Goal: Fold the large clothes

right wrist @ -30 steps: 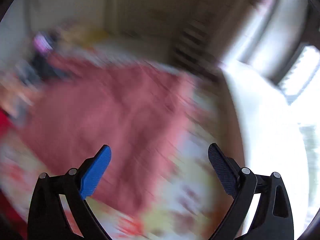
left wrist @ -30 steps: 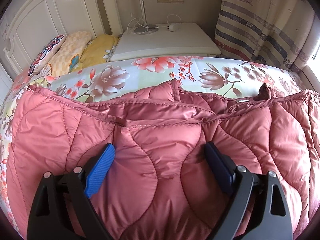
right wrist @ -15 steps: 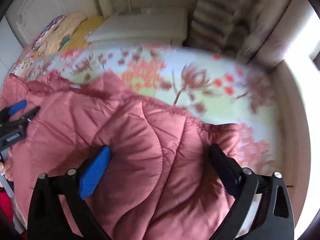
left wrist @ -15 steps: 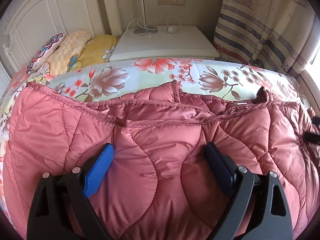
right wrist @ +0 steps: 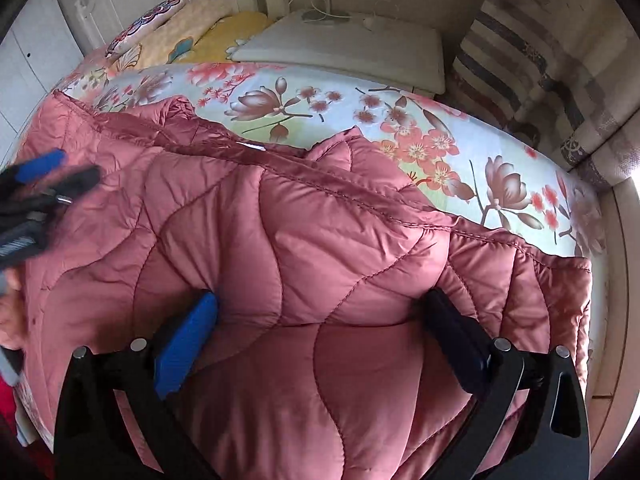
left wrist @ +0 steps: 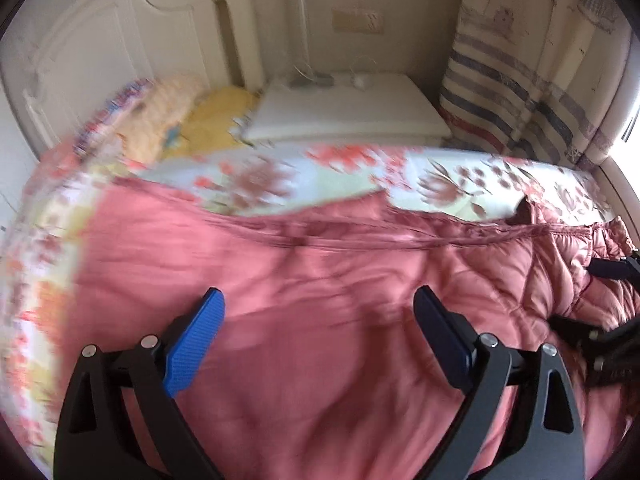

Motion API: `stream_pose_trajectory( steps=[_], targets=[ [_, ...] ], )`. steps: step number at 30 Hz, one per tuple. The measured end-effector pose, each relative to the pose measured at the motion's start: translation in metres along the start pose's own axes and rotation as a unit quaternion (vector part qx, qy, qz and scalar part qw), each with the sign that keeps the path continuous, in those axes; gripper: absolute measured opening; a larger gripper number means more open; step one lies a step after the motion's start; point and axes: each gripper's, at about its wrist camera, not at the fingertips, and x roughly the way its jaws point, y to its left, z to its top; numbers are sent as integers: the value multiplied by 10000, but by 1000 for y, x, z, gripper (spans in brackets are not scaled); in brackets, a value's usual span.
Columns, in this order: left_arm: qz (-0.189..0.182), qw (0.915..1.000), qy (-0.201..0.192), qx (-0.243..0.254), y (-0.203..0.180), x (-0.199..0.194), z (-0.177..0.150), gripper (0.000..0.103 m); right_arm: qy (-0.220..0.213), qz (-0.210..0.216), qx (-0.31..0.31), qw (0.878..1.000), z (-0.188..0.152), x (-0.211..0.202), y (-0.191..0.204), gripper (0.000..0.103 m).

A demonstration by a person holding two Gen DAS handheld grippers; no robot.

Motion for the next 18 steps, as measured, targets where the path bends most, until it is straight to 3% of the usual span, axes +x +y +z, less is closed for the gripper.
stream_pose_trajectory(
  steps=[3, 4, 5, 7, 10, 13, 18],
  targets=[
    [373, 9991, -73, -167, 38, -8, 0, 95, -63, -15, 0, 10000, -6, -4, -1, 99],
    [719, 9972, 4, -186, 54, 2, 2, 95, -62, -20, -2, 10000, -6, -3, 1, 99],
    [830, 9961, 168, -233, 63, 11, 3, 95, -55, -10, 8, 10000, -6, -3, 0, 99],
    [515, 9952, 724, -416, 85, 44, 1, 101, -78, -10, 12, 10000, -6, 0, 3, 99],
    [362, 9959, 686, -469, 91, 48, 2, 101, -81, -32, 36, 10000, -7, -2, 4, 99],
    [355, 9959, 654, -511, 92, 46, 2, 101, -38, -336, 150, 9993, -8, -21, 11, 99],
    [332, 9961, 577, -574, 95, 44, -1, 101, -883, 6, -774, 9931, -52, -92, 86, 99]
  ],
)
